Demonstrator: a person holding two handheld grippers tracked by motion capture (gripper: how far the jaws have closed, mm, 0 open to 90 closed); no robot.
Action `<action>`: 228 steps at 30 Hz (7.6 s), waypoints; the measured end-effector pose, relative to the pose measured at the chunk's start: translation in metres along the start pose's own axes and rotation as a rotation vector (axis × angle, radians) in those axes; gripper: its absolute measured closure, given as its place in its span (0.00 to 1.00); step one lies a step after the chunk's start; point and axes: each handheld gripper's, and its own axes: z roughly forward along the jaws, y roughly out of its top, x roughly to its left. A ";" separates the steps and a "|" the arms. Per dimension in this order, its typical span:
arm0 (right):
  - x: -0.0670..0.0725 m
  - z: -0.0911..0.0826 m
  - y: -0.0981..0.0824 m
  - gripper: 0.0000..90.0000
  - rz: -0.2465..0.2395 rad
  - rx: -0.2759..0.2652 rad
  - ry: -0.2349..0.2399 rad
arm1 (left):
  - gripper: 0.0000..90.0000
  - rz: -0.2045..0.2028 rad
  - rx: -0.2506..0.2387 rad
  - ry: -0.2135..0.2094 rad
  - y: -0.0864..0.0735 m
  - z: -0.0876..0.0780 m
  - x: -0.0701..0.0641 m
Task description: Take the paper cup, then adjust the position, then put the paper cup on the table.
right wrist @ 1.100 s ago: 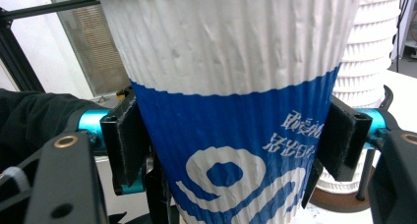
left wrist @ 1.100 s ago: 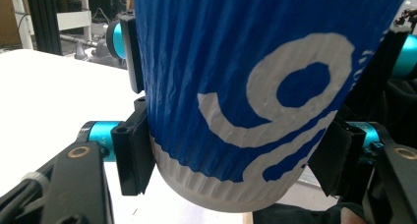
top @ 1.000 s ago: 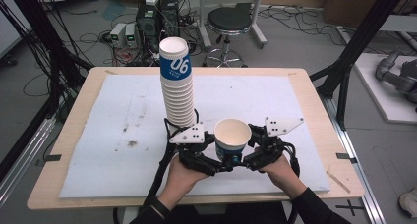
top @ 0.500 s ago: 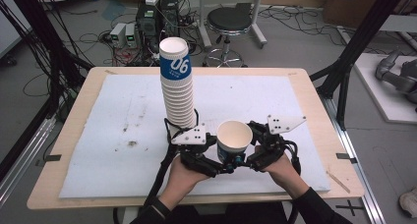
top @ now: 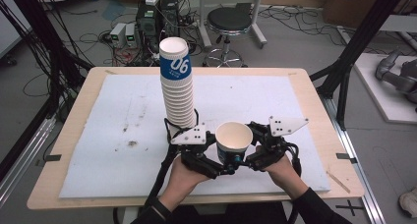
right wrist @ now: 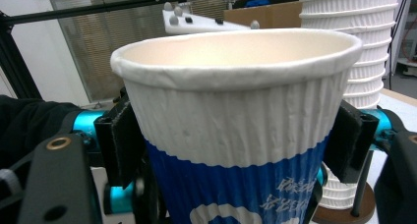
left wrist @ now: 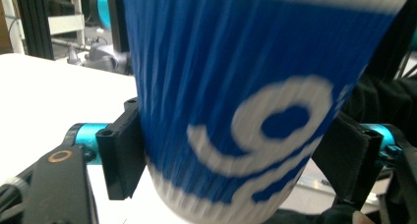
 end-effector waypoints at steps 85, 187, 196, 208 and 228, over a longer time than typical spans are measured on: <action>-0.023 -0.046 -0.008 0.23 -0.032 -0.004 -0.186 | 0.17 0.159 -0.066 0.262 0.003 -0.102 0.000; -0.048 -0.067 0.000 0.23 -0.052 -0.029 -0.349 | 0.17 0.140 -0.002 0.356 -0.023 -0.124 -0.002; -0.062 -0.071 -0.002 0.23 -0.027 -0.023 -0.412 | 0.17 0.149 0.006 0.351 -0.023 -0.122 -0.003; -0.089 -0.077 -0.009 0.23 0.030 -0.030 -0.515 | 0.17 0.151 0.016 0.341 -0.024 -0.120 -0.003; -0.126 -0.081 -0.025 0.23 0.121 -0.037 -0.690 | 0.17 0.162 0.025 0.330 -0.025 -0.117 -0.004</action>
